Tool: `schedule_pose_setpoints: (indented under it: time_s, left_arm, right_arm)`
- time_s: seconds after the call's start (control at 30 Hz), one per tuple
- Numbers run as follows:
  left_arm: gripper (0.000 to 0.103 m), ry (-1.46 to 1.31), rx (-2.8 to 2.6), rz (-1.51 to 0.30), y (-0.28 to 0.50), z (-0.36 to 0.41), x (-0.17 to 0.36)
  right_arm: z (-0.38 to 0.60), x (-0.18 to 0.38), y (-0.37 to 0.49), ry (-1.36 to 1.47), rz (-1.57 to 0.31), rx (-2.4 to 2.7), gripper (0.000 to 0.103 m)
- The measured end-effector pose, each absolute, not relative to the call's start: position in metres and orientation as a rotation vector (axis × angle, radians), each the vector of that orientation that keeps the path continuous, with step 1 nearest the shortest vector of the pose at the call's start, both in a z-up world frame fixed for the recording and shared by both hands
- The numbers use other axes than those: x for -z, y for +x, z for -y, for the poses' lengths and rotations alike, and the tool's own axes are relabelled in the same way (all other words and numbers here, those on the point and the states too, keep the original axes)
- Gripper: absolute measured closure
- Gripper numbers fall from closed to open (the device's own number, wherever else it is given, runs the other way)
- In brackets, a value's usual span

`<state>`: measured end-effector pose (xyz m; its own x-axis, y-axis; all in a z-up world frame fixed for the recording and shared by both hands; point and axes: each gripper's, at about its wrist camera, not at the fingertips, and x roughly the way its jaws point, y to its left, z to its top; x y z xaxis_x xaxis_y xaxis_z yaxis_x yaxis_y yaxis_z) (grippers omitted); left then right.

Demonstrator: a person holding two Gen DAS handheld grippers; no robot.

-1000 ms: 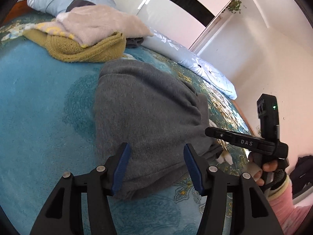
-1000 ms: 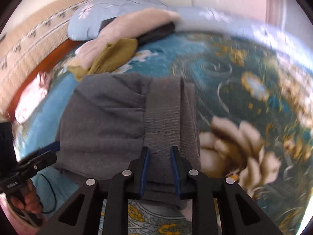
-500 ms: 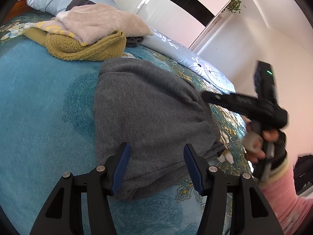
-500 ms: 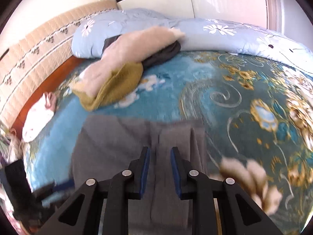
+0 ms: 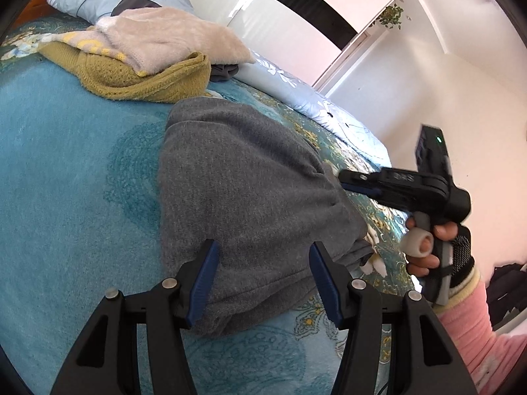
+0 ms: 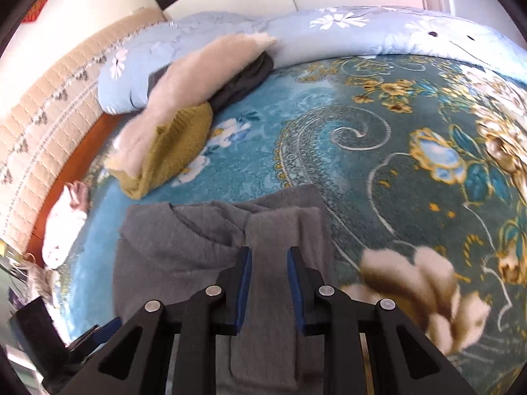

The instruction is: Fold clothes

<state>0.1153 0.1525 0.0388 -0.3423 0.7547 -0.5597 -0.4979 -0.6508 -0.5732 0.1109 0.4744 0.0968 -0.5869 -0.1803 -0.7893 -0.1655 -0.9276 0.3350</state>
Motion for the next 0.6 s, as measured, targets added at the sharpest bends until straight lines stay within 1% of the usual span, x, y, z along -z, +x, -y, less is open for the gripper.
schedule_pose_setpoints:
  time_s: [0.03,0.07,0.1,0.17,0.27,0.33,0.37,0.4,0.5,0.6]
  left_arm:
    - [0.045,-1.07,-2.048,0.385,0.115,-0.153,-0.039]
    - [0.045,-1.069,-2.049,0.382,0.115,-0.153,-0.039]
    - [0.045,-1.069,-2.05,0.38,0.115,-0.154,-0.039]
    - [0.045,-1.068,-2.05,0.378,0.115,-0.154,-0.039]
    - [0.045,-1.071,-2.045,0.391,0.114,-0.149,-0.045]
    - [0.045,-1.065,-2.055,0.401,0.111,-0.143,-0.053]
    - [0.045,-1.05,-2.093,0.392,0.109,-0.138,-0.06]
    - [0.044,-1.046,-2.129,0.392,0.104,-0.134,-0.064]
    - [0.043,-1.104,-2.196,0.408,0.085,-0.126,-0.063]
    - [0.043,-1.251,-2.156,0.481,0.06,-0.128,-0.039]
  right_arm:
    - [-0.481,-0.094,0.117,1.422,0.641,2.725,0.066]
    - [-0.488,-0.092,0.123,1.42,0.685,2.724,0.054]
    - [-0.495,-0.089,0.129,1.417,0.73,2.722,0.046]
    - [-0.506,-0.082,0.137,1.394,0.832,2.684,0.041]
    - [-0.512,-0.066,0.135,1.352,0.986,2.553,0.037]
    - [-0.51,-0.061,0.13,1.339,0.997,2.495,0.033]
    - [-0.508,-0.059,0.129,1.338,0.992,2.489,0.028]
    - [-0.508,-0.056,0.128,1.35,0.993,2.485,0.027]
    - [-0.512,-0.044,0.125,1.383,1.063,2.456,0.027]
    - [-0.512,-0.043,0.124,1.386,1.08,2.452,0.027]
